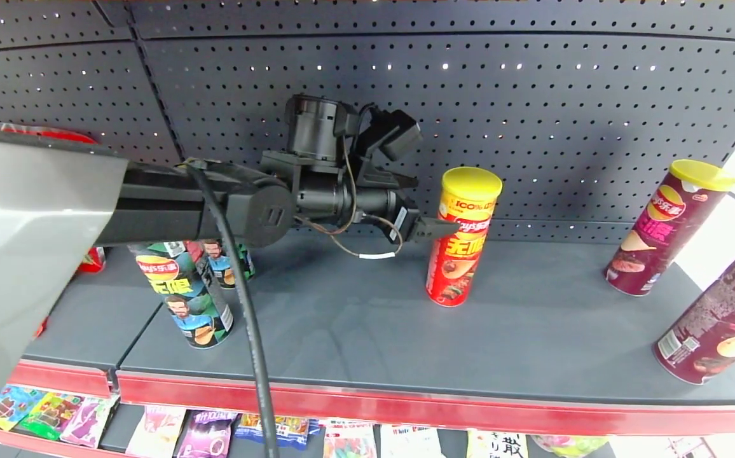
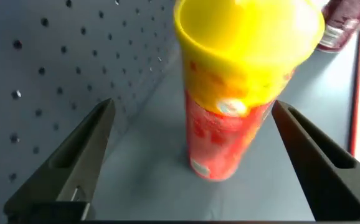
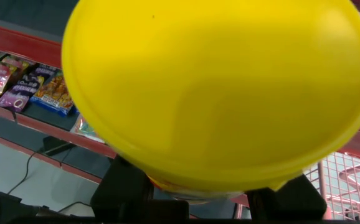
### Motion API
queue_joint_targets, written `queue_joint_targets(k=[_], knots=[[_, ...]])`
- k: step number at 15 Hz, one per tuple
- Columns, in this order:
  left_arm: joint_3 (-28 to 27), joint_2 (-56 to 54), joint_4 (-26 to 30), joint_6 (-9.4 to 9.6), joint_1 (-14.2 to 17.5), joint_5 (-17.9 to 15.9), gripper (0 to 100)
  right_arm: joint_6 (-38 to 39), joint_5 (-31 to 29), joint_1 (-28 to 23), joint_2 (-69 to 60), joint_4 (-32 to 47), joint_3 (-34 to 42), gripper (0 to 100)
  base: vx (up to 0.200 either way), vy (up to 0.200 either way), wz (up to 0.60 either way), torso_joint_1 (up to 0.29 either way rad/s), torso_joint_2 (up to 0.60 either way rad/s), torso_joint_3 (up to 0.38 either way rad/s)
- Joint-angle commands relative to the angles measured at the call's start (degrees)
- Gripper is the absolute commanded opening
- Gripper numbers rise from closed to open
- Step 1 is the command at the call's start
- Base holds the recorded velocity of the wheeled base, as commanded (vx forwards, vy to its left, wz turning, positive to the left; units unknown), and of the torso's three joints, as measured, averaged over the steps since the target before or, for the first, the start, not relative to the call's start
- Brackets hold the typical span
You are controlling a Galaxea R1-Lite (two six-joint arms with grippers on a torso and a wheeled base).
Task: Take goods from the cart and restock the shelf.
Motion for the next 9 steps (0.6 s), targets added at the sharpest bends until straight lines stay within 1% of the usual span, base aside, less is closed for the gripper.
queue_joint_targets(k=[1,9], knots=[[-3.35,3.29,0.05,-0.02,0.01,-0.06,100,-0.06,0.04,0.02,-0.04,0.01,0.01,0,0.000,0.000,0.00,0.000,0.00,0.000],[-4.06,3.72,0.14,-0.54,-1.13,-0.67,100,-0.06,0.04,0.02,0.13,0.01,0.19,0,0.000,0.000,0.00,0.000,0.00,0.000]])
